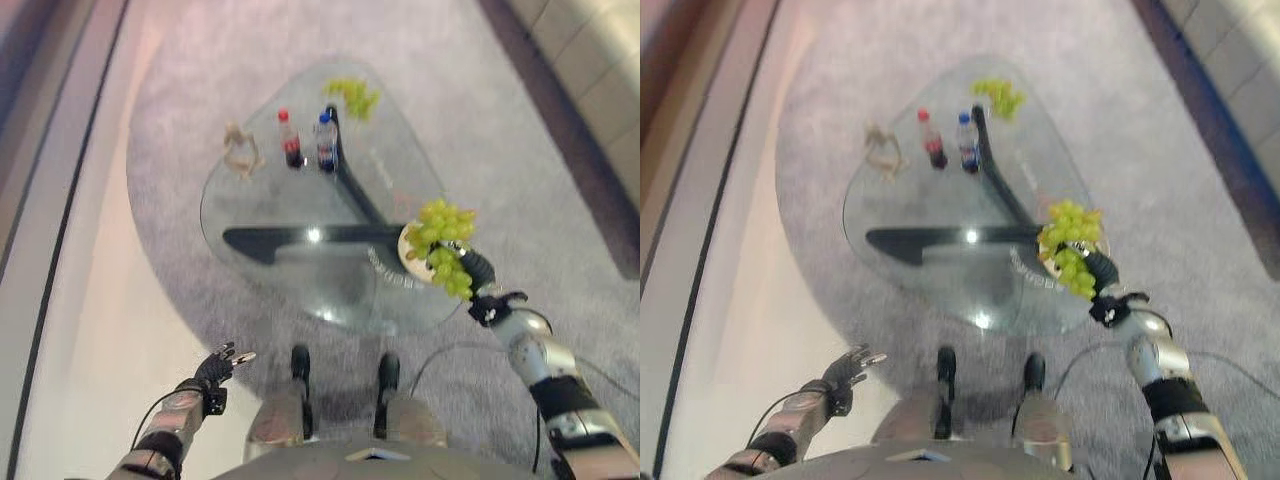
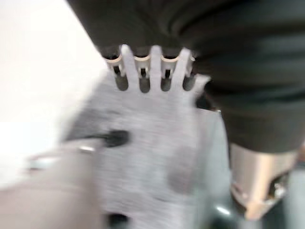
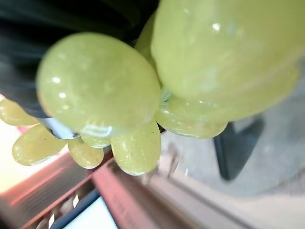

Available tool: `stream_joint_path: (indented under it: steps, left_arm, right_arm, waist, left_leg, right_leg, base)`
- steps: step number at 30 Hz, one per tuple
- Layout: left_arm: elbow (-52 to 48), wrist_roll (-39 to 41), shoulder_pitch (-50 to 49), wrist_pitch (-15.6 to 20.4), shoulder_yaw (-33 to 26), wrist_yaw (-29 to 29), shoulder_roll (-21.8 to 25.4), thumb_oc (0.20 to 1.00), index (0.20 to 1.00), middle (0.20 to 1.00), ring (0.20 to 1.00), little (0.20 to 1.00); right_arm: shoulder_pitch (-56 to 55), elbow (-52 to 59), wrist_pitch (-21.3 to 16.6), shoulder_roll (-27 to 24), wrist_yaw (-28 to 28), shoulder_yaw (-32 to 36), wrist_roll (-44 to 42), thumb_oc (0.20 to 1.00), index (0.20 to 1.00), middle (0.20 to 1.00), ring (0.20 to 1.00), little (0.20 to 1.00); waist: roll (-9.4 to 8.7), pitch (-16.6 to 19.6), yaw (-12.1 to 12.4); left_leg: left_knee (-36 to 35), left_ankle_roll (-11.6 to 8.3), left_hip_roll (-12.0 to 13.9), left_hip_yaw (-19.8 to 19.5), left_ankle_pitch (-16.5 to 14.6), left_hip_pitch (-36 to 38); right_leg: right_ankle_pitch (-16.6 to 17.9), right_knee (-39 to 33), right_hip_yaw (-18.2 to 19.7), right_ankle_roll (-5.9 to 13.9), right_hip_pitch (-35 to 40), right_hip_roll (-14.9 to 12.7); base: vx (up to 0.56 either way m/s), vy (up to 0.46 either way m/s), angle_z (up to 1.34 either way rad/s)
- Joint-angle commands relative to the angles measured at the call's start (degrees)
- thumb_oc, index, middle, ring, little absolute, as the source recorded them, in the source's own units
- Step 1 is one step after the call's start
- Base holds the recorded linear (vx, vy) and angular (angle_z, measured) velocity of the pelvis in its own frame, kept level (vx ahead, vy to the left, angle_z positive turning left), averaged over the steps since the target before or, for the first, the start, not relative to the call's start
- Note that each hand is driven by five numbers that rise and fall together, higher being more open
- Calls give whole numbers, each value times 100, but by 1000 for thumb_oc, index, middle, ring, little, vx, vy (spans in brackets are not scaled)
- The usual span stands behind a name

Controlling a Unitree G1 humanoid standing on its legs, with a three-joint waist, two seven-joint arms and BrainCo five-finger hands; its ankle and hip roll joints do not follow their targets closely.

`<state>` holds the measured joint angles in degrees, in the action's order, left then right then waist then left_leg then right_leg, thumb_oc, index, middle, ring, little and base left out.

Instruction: Pick up fruits into the plate

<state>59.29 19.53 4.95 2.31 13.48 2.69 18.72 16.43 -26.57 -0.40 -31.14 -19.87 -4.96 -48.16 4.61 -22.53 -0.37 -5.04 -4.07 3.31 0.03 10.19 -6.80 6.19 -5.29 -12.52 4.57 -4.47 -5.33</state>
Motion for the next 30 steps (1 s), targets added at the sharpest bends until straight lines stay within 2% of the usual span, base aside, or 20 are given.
stream_joint_path:
  steps: [1, 3, 6, 13, 19, 21, 24, 25, 27, 28, 29, 30]
  left_arm:
    - [396, -106, 330, 177, 135, -413, 185, 1000, 1000, 1000, 1000, 1000]
    - [390, 34, 461, 236, 168, -531, 153, 1000, 1000, 1000, 1000, 1000]
    - [195, 91, 610, 344, 290, -619, 100, 1000, 1000, 1000, 1000, 1000]
    - [-557, 360, 830, 430, 761, -805, 153, 1000, 1000, 1000, 1000, 1000]
    - [-846, 529, 866, 475, 935, -910, 196, 1000, 1000, 1000, 1000, 1000]
    - [-955, 582, 880, 501, 1014, -957, 240, 1000, 1000, 1000, 1000, 1000]
    - [-1007, 632, 894, 527, 1046, -978, 268, 1000, 1000, 1000, 1000, 1000]
    - [-1057, 679, 905, 572, 1110, -1012, 298, 1000, 1000, 1000, 1000, 1000]
    - [-1085, 687, 908, 583, 1131, -1016, 323, 1000, 1000, 1000, 1000, 1000]
    - [-1134, 728, 917, 583, 1162, -1036, 348, 1000, 1000, 1000, 1000, 1000]
    - [-1180, 757, 927, 583, 1174, -1032, 373, 1000, 1000, 1000, 1000, 1000]
    - [-1206, 759, 930, 584, 1182, -1038, 381, 1000, 1000, 1000, 1000, 1000]
  right_arm:
    - [1027, 184, -704, -377, 439, 50, 106, 200, 200, 200, 200, 200]
    - [1395, -92, -797, -560, 722, 4, 275, 200, 200, 200, 200, 200]
    - [1799, -463, -853, -777, 1131, -35, 609, 200, 200, 200, 200, 200]
    - [2804, -1196, -651, -1335, 2185, -198, 1273, 200, 200, 200, 200, 200]
    - [3292, -1424, -303, -1543, 2800, -375, 1643, 200, 200, 200, 200, 200]
    - [3574, -1625, 31, -1644, 3146, -529, 1891, 200, 200, 200, 200, 200]
    - [3768, -1809, 237, -1714, 3307, -696, 2089, 200, 200, 200, 200, 200]
    - [4011, -2026, 516, -1742, 3550, -921, 2321, 200, 200, 200, 200, 200]
    - [4129, -2096, 639, -1775, 3660, -1034, 2424, 200, 200, 200, 200, 200]
    - [4219, -2095, 866, -1790, 3764, -1128, 2560, 639, 639, 639, 639, 639]
    - [4285, -2115, 1051, -1811, 3880, -1223, 2699, 1000, 1000, 1000, 1000, 1000]
    - [4322, -2131, 1131, -1810, 3977, -1272, 2763, 1000, 1000, 1000, 1000, 1000]
  waist:
    - [-280, -519, 112]
    - [-235, -726, 98]
    - [-170, -726, 92]
    - [209, -726, 151]
    - [419, -726, 215]
    - [503, -726, 263]
    - [544, -726, 296]
    - [586, -726, 349]
    - [604, -726, 365]
    - [619, -726, 371]
    - [636, -726, 380]
    - [645, -726, 388]
  left_leg:
    - [832, 42, -129, 113, -996, -132]
    - [1011, 43, -170, 42, -961, -487]
    - [1226, 62, -255, -7, -943, -1051]
    - [1428, 82, -407, -27, -840, -2065]
    - [1555, 45, -428, 28, -781, -2620]
    - [1633, 36, -442, 41, -755, -2902]
    - [1692, 40, -447, 45, -750, -3082]
    - [1762, 51, -472, 24, -753, -3244]
    - [1780, 58, -477, 24, -757, -3303]
    - [1809, 63, -487, 18, -758, -3370]
    - [1820, 71, -489, 26, -753, -3425]
    - [1818, 77, -488, 30, -751, -3439]
  right_leg:
    - [-315, 942, 348, 148, -640, -259]
    - [-328, 1188, 325, 110, -1051, -243]
    - [-343, 1468, 321, 73, -1681, -246]
    - [-375, 1864, 386, 55, -2838, -270]
    - [-468, 2156, 434, 63, -3460, -286]
    - [-483, 2259, 429, 52, -3745, -276]
    - [-492, 2332, 424, 39, -3930, -261]
    - [-496, 2394, 411, 15, -4082, -239]
    - [-495, 2420, 404, 7, -4152, -228]
    - [-493, 2446, 410, -4, -4221, -212]
    - [-494, 2470, 412, -7, -4281, -200]
    - [-496, 2475, 411, -11, -4294, -196]
  base:
    - [-123, -62, -10]
    - [-134, -60, -15]
    - [-76, -34, -20]
    - [-50, -14, -1]
    - [-24, -18, -2]
    - [-30, -58, 7]
    - [-22, -46, 8]
    - [-25, -47, -1]
    - [-13, -24, 0]
    - [0, 0, 0]
    - [-23, -13, -3]
    - [0, 0, 0]
